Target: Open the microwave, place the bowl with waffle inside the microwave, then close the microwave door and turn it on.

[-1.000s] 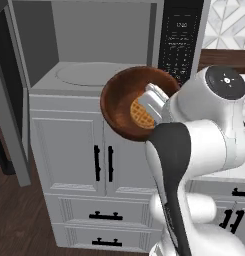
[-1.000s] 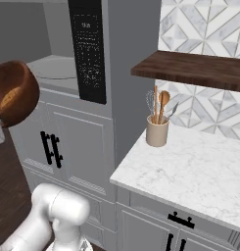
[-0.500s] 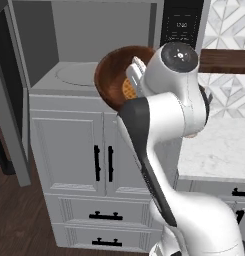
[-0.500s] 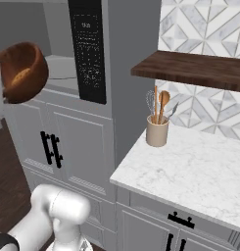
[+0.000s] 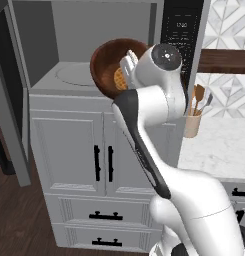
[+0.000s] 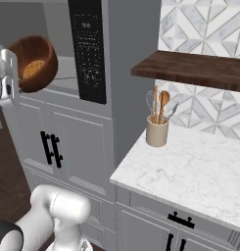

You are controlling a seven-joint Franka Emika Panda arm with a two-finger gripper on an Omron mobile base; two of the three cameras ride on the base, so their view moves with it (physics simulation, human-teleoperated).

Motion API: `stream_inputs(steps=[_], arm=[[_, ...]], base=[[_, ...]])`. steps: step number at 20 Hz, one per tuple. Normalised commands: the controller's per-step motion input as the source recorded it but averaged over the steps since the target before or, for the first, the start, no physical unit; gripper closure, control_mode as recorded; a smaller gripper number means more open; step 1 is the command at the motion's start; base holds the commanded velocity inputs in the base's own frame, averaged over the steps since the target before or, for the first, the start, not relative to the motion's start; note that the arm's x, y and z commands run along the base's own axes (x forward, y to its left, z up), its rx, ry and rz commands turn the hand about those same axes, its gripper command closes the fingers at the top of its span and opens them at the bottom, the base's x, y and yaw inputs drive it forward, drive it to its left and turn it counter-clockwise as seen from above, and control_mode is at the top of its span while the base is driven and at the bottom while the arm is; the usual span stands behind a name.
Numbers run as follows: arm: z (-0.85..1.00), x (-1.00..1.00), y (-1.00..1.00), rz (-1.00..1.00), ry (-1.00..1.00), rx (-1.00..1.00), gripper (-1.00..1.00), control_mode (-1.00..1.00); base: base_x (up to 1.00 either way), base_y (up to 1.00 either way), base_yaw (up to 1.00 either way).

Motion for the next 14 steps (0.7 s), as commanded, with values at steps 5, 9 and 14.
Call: stream_inputs(steps=[5, 9, 14], arm=[[0.23, 0.79, 0.36, -0.07, 0.20, -0.01, 1.00, -1.00], [0.18, 0.84, 0.30, -0.12, 0.21, -0.02, 1.00, -1.00], [0.02, 0.87, 0.26, -0.16, 0.01, 0.00, 1.00, -1.00]], base=[[0.00, 0.00, 0.00], [0.00, 0.00, 0.00], [0.00, 0.00, 0.00]])
